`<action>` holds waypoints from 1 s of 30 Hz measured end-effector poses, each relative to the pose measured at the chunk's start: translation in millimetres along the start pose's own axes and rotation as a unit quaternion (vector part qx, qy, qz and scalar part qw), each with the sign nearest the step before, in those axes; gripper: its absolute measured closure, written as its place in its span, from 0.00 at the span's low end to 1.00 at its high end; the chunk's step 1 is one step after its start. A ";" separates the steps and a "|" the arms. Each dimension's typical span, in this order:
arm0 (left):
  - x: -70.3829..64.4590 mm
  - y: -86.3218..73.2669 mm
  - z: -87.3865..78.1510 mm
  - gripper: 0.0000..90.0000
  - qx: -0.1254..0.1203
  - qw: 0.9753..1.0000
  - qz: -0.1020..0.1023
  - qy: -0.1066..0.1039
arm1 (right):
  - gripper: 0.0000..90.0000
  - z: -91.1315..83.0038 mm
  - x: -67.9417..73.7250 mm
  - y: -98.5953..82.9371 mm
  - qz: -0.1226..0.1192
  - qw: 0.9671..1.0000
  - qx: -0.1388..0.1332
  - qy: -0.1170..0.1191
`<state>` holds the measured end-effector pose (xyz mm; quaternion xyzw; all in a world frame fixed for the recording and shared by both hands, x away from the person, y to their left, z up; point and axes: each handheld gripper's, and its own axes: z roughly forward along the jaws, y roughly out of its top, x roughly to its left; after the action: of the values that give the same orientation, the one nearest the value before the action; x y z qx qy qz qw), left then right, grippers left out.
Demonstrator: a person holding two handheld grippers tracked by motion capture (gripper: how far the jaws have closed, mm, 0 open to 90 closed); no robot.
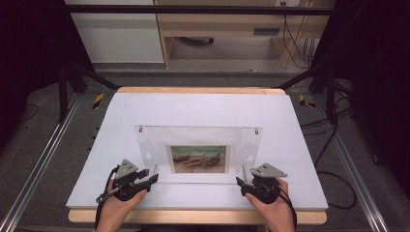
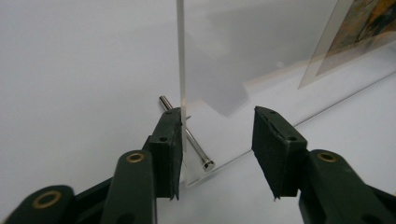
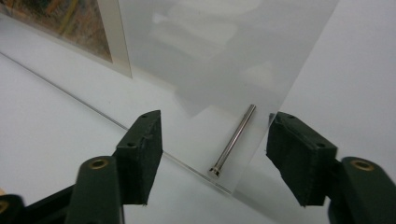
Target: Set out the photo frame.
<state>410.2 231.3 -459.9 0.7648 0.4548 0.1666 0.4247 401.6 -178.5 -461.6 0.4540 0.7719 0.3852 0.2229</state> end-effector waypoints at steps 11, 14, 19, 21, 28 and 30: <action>-3.9 3.7 -2.3 0.29 -0.027 1.000 0.004 0.010 | 0.15 -1.2 1.0 5.7 -0.022 0.999 -0.030 -0.033; -3.1 4.7 -2.9 0.22 -0.031 0.999 -0.003 0.008 | 0.14 -1.6 1.5 7.1 -0.025 0.998 -0.038 -0.037; -3.1 6.7 -4.1 0.13 -0.039 0.999 0.001 0.008 | 0.10 -5.5 1.5 8.4 -0.042 0.997 -0.054 -0.038; -3.9 7.1 -4.5 0.12 -0.044 0.999 0.003 0.006 | 0.10 -7.6 1.4 9.2 -0.040 0.997 -0.060 -0.036; -6.2 7.7 -8.5 0.08 -0.057 0.998 0.025 0.000 | 0.10 -11.5 1.5 10.9 -0.042 0.996 -0.068 -0.036; -6.4 7.5 -10.1 0.07 -0.057 0.998 0.032 -0.001 | 0.10 -14.4 1.6 11.6 -0.045 0.995 -0.075 -0.041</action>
<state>404.5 229.3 -447.2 0.7534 0.4199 0.2051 0.4627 397.0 -179.4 -443.6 0.4166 0.7506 0.4123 0.3049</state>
